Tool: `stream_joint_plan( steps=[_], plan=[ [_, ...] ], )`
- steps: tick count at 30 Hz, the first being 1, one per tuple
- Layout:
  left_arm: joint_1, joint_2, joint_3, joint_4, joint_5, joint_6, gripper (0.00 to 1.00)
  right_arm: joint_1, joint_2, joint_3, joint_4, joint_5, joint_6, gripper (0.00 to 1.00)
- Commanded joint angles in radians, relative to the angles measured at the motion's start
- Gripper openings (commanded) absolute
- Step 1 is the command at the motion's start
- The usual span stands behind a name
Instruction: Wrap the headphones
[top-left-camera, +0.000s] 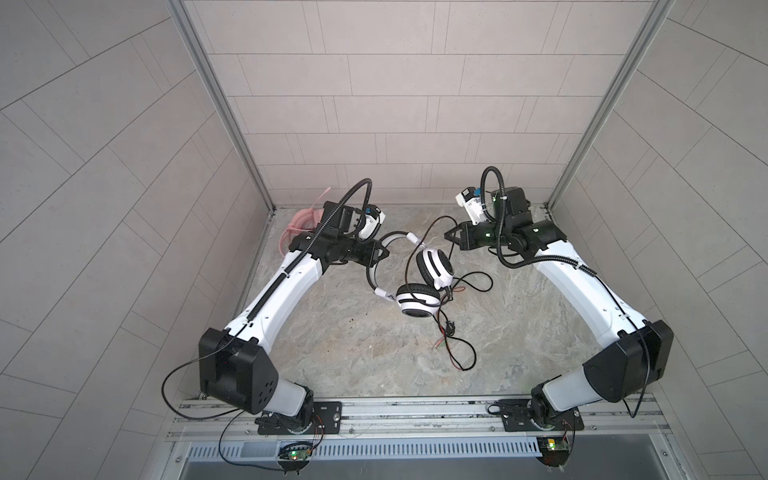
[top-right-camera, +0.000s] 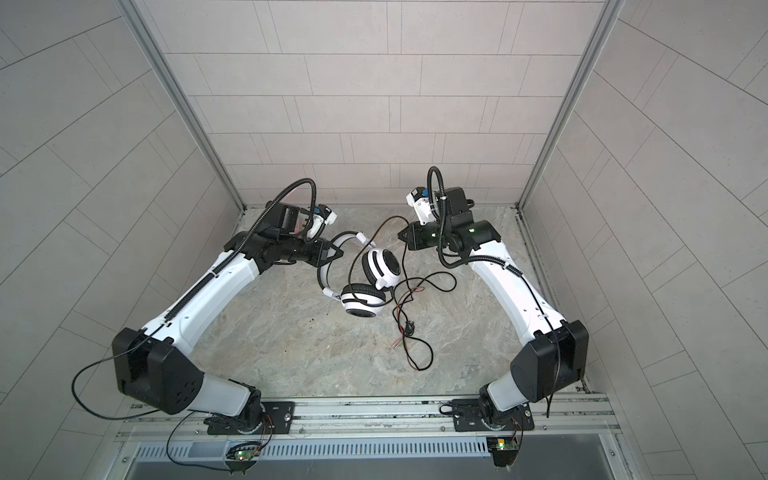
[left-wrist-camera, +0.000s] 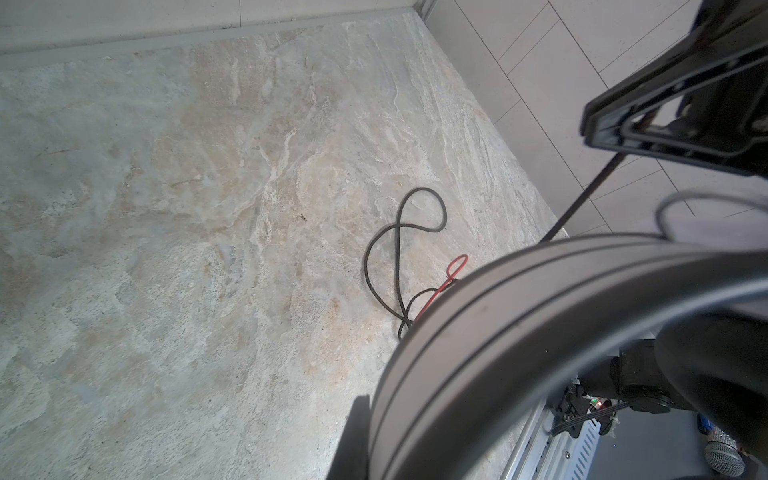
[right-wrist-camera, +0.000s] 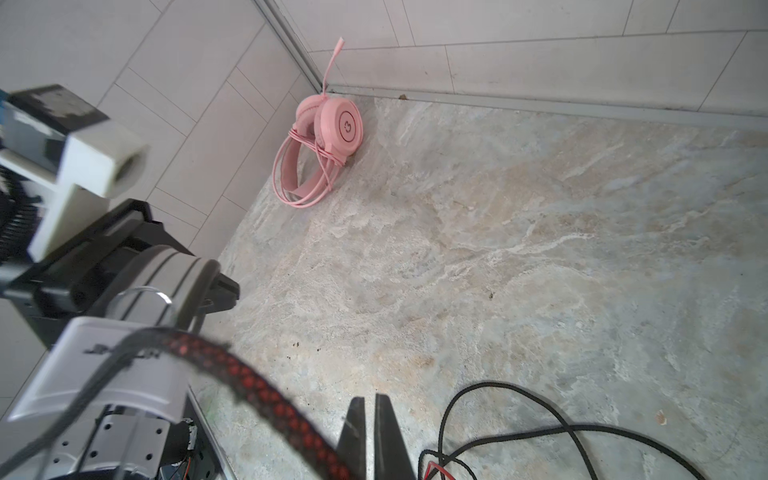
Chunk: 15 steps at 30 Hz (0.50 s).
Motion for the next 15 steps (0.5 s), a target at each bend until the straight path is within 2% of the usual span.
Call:
stream_joint_plan(
  steps=[1,9,15],
  plan=[
    [-0.002,0.005,-0.003,0.040,0.072,-0.039,0.00,-0.007,0.028,-0.057,0.110,0.037,0.044,0.01],
    [-0.002,-0.016,-0.022,0.065,0.080,-0.045,0.00,-0.018,0.105,-0.176,0.338,0.034,0.162,0.01],
    [-0.002,-0.031,-0.027,0.083,0.091,-0.052,0.00,-0.023,0.147,-0.202,0.370,0.046,0.192,0.01]
  ],
)
